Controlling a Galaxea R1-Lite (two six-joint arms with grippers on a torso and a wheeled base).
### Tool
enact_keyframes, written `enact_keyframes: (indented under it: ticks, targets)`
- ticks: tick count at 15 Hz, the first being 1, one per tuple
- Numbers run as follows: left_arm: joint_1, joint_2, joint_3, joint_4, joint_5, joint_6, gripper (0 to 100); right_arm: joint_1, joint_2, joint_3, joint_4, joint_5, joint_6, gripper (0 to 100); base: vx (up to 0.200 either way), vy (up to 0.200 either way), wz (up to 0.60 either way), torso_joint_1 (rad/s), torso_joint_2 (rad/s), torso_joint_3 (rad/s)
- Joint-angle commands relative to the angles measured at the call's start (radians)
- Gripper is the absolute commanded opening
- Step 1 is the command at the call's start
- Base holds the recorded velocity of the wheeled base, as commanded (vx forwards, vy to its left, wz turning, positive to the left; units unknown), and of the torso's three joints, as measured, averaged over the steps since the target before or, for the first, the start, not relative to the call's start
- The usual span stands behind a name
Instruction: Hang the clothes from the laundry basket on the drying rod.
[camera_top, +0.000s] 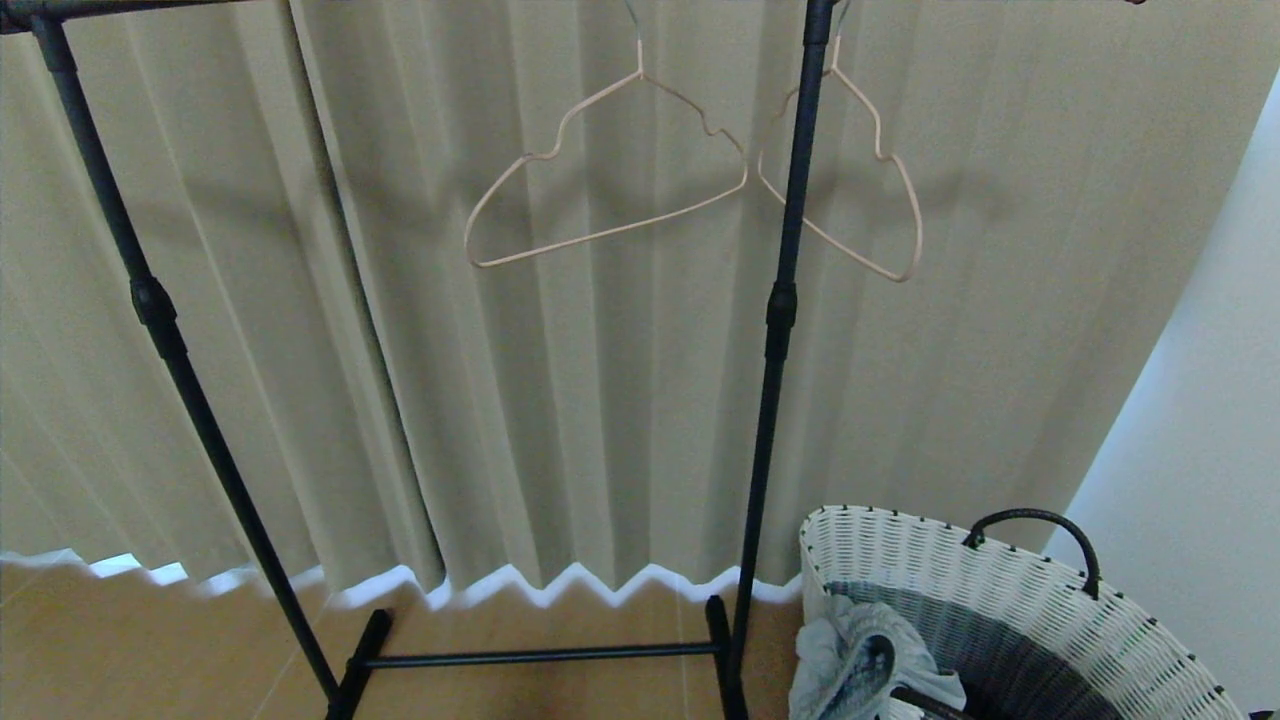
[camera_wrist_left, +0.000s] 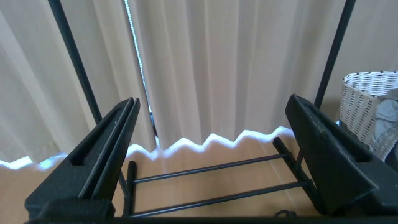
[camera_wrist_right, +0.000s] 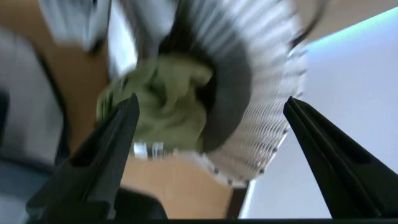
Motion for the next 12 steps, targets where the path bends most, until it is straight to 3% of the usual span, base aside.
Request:
enact_keyframes:
  ticks: [1,6,12]
  targets:
    - [0.0,0.0,0.0,0.0,0.0,0.0,100,0.003,0.252,0.015,-0.018,-0.004,-0.06,100,0.0,0.0,0.0,0.0,0.0,0.0]
    - [0.0,0.0,0.0,0.0,0.002,-0.004,100,0.003,0.518,0.016,-0.178,-0.014,-0.1,100,0.0,0.0,0.0,0.0,0.0,0.0]
    - [0.0,0.0,0.0,0.0,0.003,-0.004,100,-0.002,0.651,0.007,-0.277,-0.031,-0.1,100,0.0,0.0,0.0,0.0,0.0,0.0]
